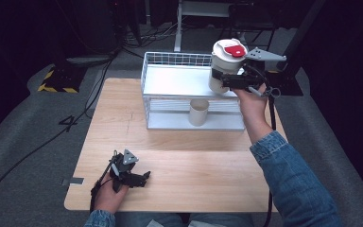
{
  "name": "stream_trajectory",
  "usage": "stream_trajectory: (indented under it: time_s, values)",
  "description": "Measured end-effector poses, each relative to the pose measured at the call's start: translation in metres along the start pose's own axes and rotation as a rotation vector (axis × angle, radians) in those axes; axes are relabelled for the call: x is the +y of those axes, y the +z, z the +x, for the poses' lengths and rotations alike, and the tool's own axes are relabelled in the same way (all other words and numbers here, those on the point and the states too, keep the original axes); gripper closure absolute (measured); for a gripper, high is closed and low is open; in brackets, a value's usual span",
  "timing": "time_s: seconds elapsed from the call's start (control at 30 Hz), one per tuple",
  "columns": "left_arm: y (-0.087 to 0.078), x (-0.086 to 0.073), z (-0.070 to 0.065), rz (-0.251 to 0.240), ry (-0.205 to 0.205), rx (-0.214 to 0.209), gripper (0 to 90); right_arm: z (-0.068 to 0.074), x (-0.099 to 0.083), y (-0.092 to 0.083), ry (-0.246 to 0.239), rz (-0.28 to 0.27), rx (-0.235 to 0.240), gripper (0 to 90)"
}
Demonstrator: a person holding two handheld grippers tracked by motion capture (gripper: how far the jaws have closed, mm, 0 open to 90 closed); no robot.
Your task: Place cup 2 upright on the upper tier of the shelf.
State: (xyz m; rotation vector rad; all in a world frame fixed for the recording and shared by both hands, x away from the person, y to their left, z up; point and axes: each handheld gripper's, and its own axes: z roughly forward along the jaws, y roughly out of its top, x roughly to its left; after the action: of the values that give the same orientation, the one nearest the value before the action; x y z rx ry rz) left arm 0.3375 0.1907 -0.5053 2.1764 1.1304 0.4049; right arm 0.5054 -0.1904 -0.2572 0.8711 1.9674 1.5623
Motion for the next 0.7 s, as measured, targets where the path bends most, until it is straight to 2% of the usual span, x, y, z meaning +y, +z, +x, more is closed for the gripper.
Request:
stream_trajectory:
  time_s: [0.37, 0.7]
  values:
    - [0.001, 0.001, 0.000, 0.000, -0.007, 0.000, 1.6, -0.013, -0.008, 0.020, 0.033, -0.029, -0.012, 13.7]
    - [0.002, 0.001, 0.000, 0.003, -0.007, -0.001, 0.9, -0.016, -0.011, 0.035, 0.050, -0.016, -0.046, 13.7]
